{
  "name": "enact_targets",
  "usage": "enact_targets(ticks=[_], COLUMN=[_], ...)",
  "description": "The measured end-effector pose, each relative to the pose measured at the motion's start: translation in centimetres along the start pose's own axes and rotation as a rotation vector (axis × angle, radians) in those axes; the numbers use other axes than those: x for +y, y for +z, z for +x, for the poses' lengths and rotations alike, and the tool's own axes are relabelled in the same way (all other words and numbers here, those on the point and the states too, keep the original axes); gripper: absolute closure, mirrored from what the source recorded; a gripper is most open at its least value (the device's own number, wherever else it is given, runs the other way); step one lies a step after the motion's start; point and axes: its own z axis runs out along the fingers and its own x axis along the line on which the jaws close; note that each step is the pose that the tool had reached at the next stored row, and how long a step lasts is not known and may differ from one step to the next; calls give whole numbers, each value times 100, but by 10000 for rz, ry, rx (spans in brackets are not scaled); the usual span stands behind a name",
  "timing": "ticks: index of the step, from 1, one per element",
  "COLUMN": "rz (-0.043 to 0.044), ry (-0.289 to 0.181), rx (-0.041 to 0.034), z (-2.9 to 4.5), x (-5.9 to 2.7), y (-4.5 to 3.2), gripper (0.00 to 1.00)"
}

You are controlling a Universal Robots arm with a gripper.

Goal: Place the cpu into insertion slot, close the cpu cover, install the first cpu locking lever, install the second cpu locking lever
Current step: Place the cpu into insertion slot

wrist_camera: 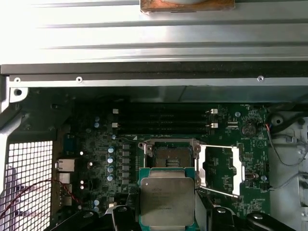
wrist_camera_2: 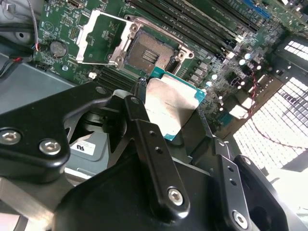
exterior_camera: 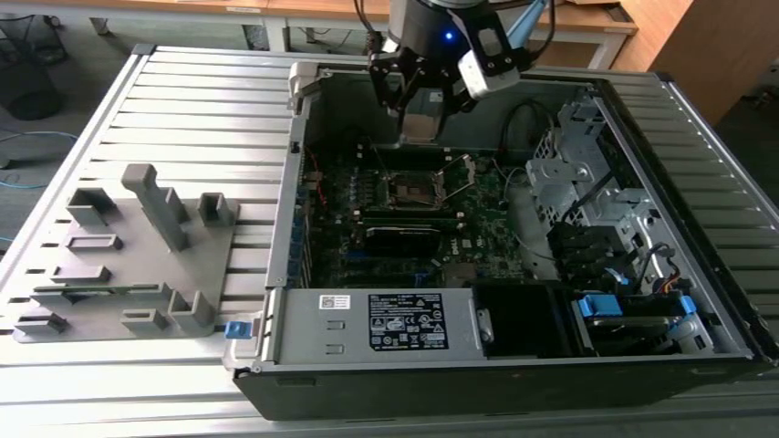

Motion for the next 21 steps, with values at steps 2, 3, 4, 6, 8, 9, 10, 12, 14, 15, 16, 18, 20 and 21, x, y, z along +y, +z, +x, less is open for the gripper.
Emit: enact_targets(ticks=[2,3,4,6,8,9,10,12,14,15,16,18,20,21], rz=[1,0,0,-1,-1,-1,2,-2,-1,-1,1,2,0,0], ry=[-1,-1,-2,-4,-4,-5,-5,-5,-5,-5,-5,-5,-6,-5], rx=[-7,-15,-22,-39,-50,-52,-51,-54,-56,-58,-58,-57,-58,-58], z=[0,-1,-1,-2,-2,-3,-3,-3,-3,-3,-3,-3,-3,-3], x=[-3,-4,-5,-9,-11,-11,-11,-12,-14,-14,-14,-14,-14,-14], y=[28,45,62,97,122,129,130,139,151,156,156,156,159,159], gripper=[46,46,46,46,46,46,46,46,46,46,46,46,46,46])
